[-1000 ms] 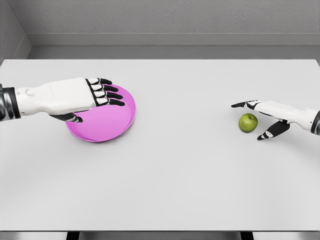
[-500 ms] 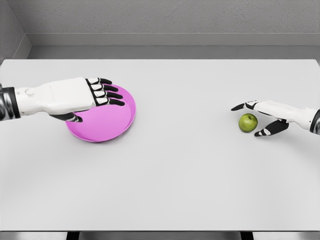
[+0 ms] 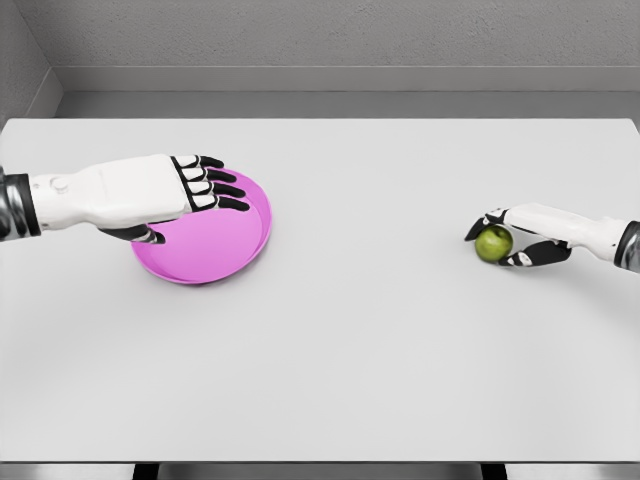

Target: Put the apple on the plate with both arms

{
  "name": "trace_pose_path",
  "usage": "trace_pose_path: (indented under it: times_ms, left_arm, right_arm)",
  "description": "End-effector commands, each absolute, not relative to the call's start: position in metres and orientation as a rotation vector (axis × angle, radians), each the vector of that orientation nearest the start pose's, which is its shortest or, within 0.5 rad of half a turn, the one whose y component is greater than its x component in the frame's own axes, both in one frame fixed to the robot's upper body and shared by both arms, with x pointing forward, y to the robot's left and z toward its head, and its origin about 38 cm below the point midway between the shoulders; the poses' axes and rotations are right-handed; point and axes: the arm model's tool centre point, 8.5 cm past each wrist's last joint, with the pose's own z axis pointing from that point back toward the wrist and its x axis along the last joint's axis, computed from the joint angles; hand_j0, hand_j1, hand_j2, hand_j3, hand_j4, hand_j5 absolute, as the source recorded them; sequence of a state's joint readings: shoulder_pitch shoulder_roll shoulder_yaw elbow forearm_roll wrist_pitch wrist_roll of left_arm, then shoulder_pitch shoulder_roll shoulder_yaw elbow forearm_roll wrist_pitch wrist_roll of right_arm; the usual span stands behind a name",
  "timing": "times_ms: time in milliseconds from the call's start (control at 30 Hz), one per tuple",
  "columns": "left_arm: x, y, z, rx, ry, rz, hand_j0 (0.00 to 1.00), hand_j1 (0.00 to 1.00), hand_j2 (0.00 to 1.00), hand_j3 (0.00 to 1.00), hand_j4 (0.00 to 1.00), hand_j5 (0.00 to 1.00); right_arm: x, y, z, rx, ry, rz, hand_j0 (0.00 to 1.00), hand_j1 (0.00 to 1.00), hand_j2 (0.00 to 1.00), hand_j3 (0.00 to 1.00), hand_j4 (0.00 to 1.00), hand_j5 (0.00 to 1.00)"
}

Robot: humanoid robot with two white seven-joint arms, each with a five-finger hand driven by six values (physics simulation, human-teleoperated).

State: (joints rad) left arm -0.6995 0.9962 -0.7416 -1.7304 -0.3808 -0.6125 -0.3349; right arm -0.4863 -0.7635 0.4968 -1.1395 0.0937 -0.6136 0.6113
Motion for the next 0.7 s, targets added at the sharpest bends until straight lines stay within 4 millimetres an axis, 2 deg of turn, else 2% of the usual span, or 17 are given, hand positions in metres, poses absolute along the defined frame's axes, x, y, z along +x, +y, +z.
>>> trace_pose_path:
  times_ms: [0,167,300,333,433,467,600,667]
  left_arm:
    - [0.386,0.271,0.267,-0.533,2.005,2.761,1.0,1.0,1.0,1.0,1.0,1.0]
    - [0.386,0.271,0.267,-0.533,2.005,2.761,1.0,1.0,1.0,1.0,1.0,1.0]
    - [0.387,0.271,0.267,-0.534,2.002,2.762,1.0,1.0,1.0,1.0,1.0,1.0]
    - [0.387,0.271,0.267,-0.534,2.003,2.762,1.0,1.0,1.0,1.0,1.0,1.0]
    - [0.386,0.271,0.267,-0.532,2.003,2.763,1.0,1.0,1.0,1.0,1.0,1.0]
    - [0.386,0.271,0.267,-0.531,2.005,2.763,1.0,1.0,1.0,1.0,1.0,1.0]
    - [0.386,0.271,0.267,-0.532,2.003,2.763,1.0,1.0,1.0,1.0,1.0,1.0]
    - [0.386,0.271,0.267,-0.531,2.005,2.763,1.0,1.0,1.0,1.0,1.0,1.0]
  right_arm:
    - [0.427,-0.375,0.136,-0.11,-1.358,1.612,0.45,0.45,0.45,0.45,0.45,0.45]
    - [0.43,-0.369,0.141,-0.108,-1.381,1.618,0.45,0.45,0.45,0.45,0.45,0.45]
    - [0.431,-0.352,0.162,-0.082,-1.471,1.626,0.45,0.45,0.45,0.45,0.45,0.45]
    - [0.429,-0.339,0.17,-0.062,-1.512,1.649,0.45,0.45,0.45,0.45,0.45,0.45]
    - [0.408,-0.269,0.181,0.076,-1.602,1.83,0.45,0.45,0.45,0.45,0.45,0.45]
    - [0.406,-0.247,0.179,0.128,-1.615,1.869,0.45,0.45,0.45,0.45,0.45,0.45]
    - [0.403,-0.205,0.169,0.228,-1.642,1.912,0.45,0.45,0.45,0.45,0.45,0.45]
    - [0.4,-0.197,0.162,0.235,-1.622,1.944,0.45,0.45,0.45,0.45,0.45,0.45]
